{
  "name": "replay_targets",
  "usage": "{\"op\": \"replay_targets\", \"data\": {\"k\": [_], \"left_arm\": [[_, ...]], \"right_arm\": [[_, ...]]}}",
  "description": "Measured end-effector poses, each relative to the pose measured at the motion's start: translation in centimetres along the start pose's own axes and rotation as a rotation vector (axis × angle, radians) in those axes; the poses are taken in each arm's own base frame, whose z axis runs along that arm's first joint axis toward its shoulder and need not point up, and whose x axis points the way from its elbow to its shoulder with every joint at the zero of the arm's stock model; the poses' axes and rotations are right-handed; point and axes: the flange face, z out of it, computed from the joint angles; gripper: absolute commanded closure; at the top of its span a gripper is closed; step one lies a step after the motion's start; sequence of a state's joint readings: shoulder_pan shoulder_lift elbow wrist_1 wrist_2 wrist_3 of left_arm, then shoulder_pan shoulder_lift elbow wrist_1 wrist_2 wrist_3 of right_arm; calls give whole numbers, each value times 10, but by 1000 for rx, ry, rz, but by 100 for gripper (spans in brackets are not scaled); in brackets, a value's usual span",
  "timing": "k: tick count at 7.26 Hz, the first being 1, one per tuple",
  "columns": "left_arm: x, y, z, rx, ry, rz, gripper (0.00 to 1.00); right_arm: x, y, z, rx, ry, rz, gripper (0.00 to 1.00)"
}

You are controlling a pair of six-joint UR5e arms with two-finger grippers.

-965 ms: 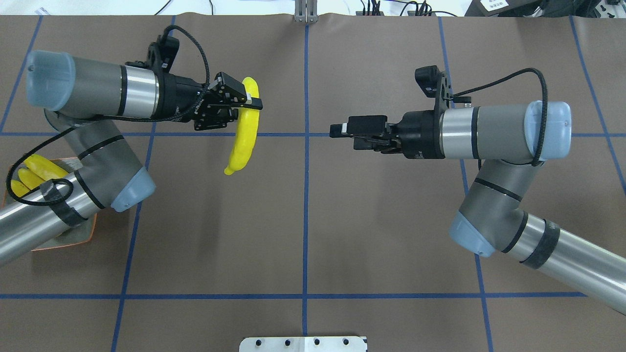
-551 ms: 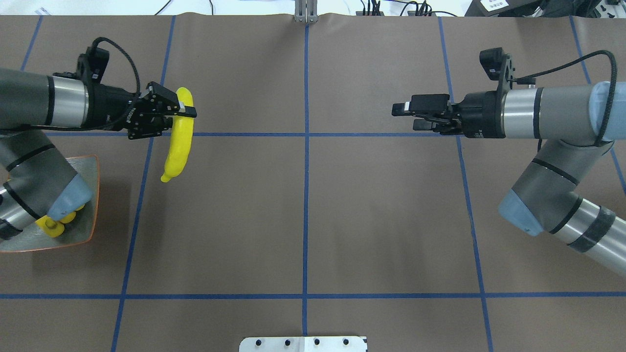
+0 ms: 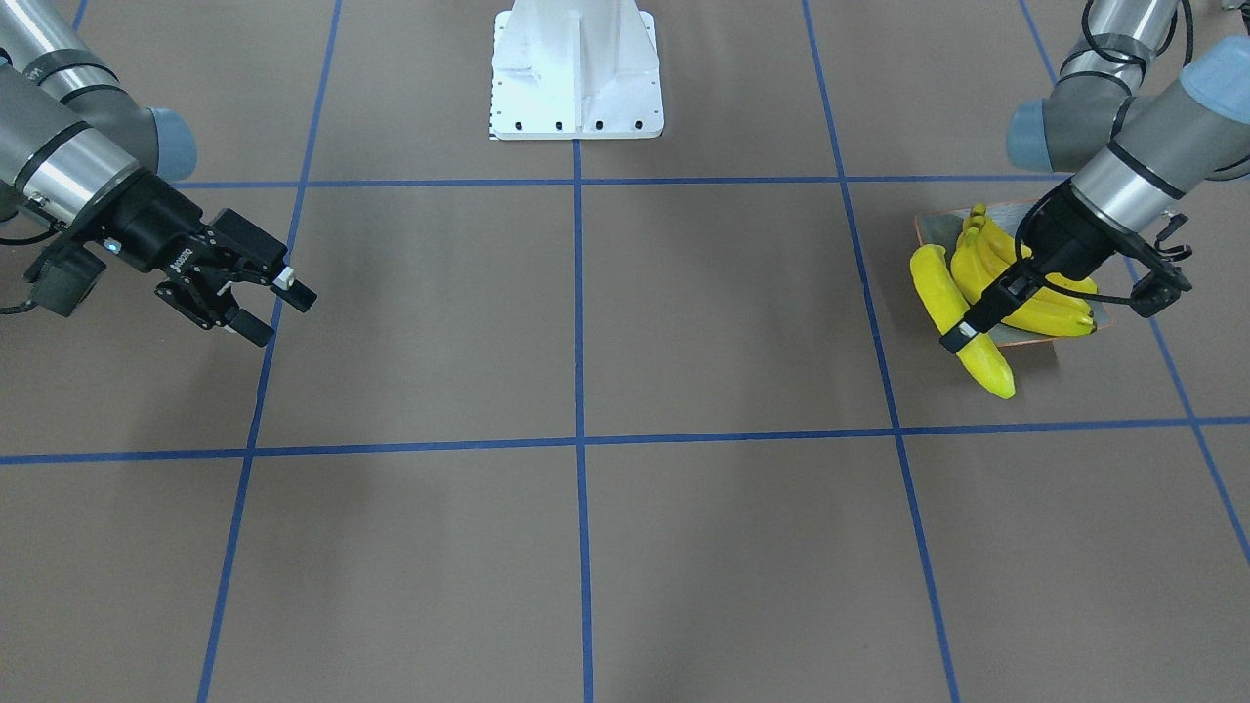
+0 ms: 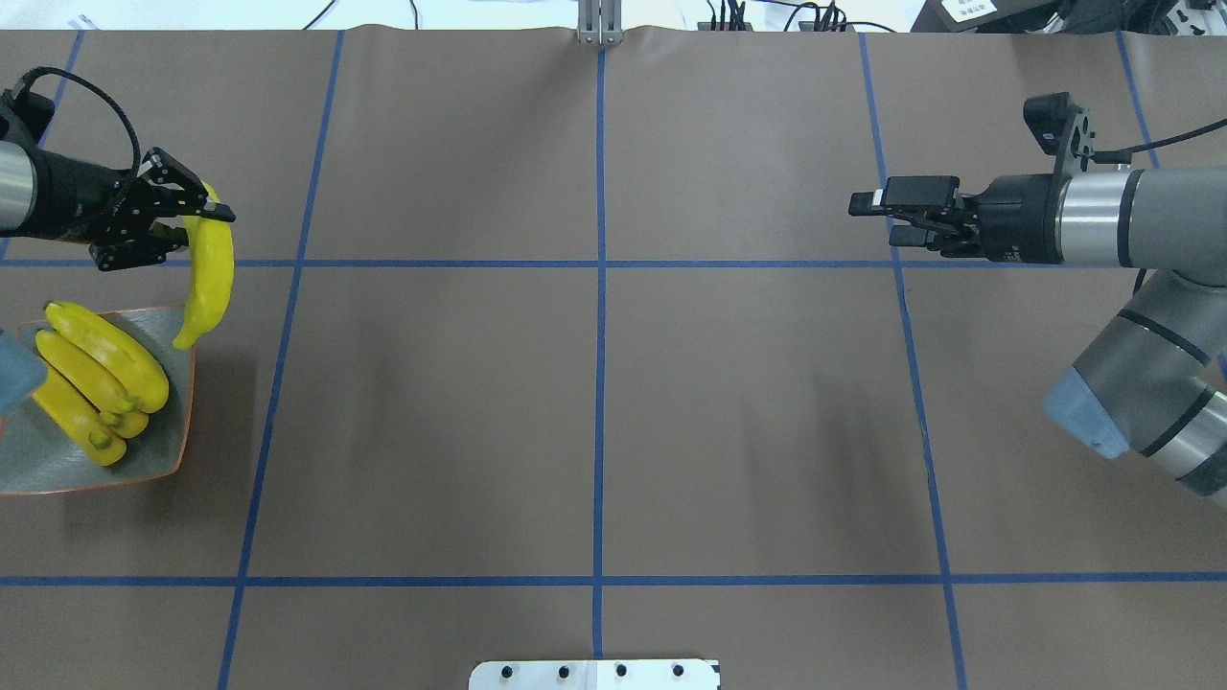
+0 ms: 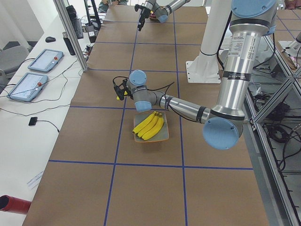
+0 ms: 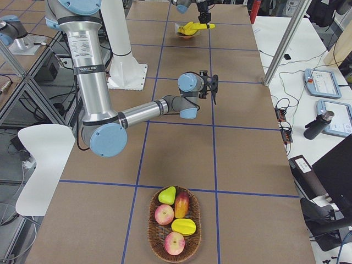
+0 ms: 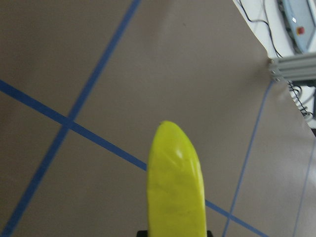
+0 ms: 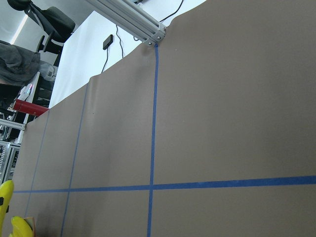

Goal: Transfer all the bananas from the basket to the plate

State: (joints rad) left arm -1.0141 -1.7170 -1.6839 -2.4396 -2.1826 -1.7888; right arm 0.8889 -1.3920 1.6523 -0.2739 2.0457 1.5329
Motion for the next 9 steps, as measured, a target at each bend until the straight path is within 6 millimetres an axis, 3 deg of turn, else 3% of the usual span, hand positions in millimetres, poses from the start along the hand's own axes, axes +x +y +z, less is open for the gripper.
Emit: {"op": "replay_targets", "data": {"k": [3,4,6,9], "left_arm": [[17,11,-13,178,-354,45,100],[13,22,-5,201,-460,61,100],[7,40,31,193,-649,42,100],[-1,23,60,203,-788,-22,100]], "right_arm": [[11,-5,-4,18,20,11,0],[15,-7,-5,26,28,14,0],[26,-11,-3,40,49,24,0],[36,-11,-4,49,67,26,0]]}}
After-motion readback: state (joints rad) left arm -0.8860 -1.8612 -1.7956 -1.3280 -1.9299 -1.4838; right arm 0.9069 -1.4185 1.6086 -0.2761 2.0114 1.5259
